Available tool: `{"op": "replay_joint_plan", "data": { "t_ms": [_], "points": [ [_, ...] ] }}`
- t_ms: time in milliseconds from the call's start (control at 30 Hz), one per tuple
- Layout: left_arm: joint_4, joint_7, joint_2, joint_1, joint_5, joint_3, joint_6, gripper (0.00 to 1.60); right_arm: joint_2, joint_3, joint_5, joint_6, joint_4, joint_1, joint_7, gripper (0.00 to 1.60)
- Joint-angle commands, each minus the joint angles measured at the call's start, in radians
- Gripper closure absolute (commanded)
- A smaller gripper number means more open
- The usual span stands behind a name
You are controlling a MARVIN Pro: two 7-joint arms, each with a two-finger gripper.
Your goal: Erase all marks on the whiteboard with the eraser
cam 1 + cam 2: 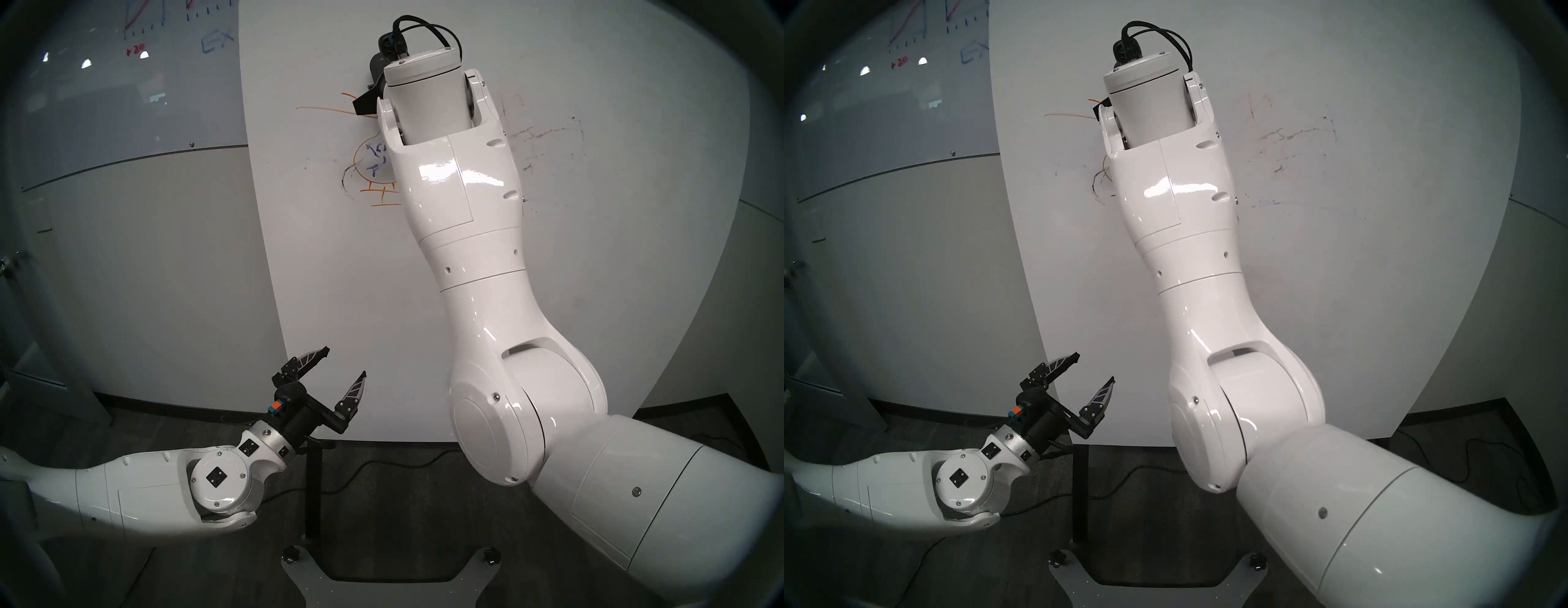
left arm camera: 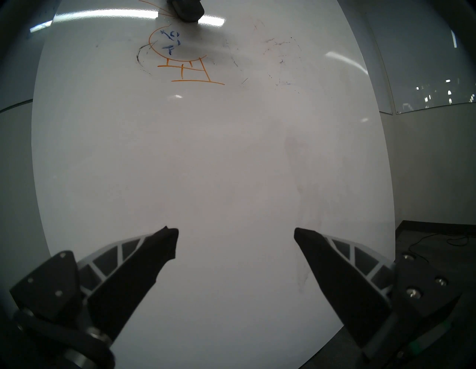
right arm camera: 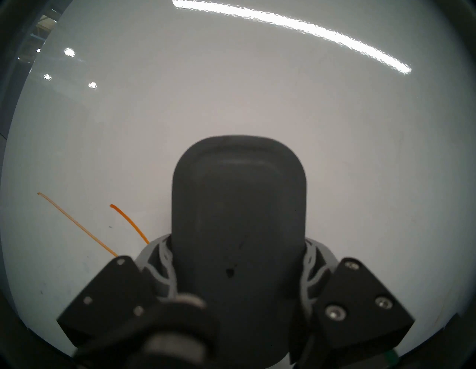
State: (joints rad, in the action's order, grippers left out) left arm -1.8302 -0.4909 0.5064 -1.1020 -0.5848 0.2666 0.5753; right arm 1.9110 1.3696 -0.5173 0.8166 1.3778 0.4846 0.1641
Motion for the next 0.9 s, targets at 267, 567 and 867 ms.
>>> {"op": "replay_joint_plan", "data": {
  "t_ms": [267,567,867],
  "points": [
    [-0.01,-0.002,-0.002,0.008,-0.002,0.009,0.008,0.0,-0.057,-0.052,0.001,0.105,0.14,0.164,0.067,1.6],
    [-0.01,-0.002,-0.002,0.008,-0.002,0.009,0.008,0.0,-0.048,-0.047,0.006,0.084,0.134,0.175,0.054,1.6],
    [-0.01,-0.002,-0.002,0.008,-0.001,0.009,0.008,0.0,-0.064,-0.041,-0.003,0.08,0.143,0.196,0.051,1.6]
  ]
}}
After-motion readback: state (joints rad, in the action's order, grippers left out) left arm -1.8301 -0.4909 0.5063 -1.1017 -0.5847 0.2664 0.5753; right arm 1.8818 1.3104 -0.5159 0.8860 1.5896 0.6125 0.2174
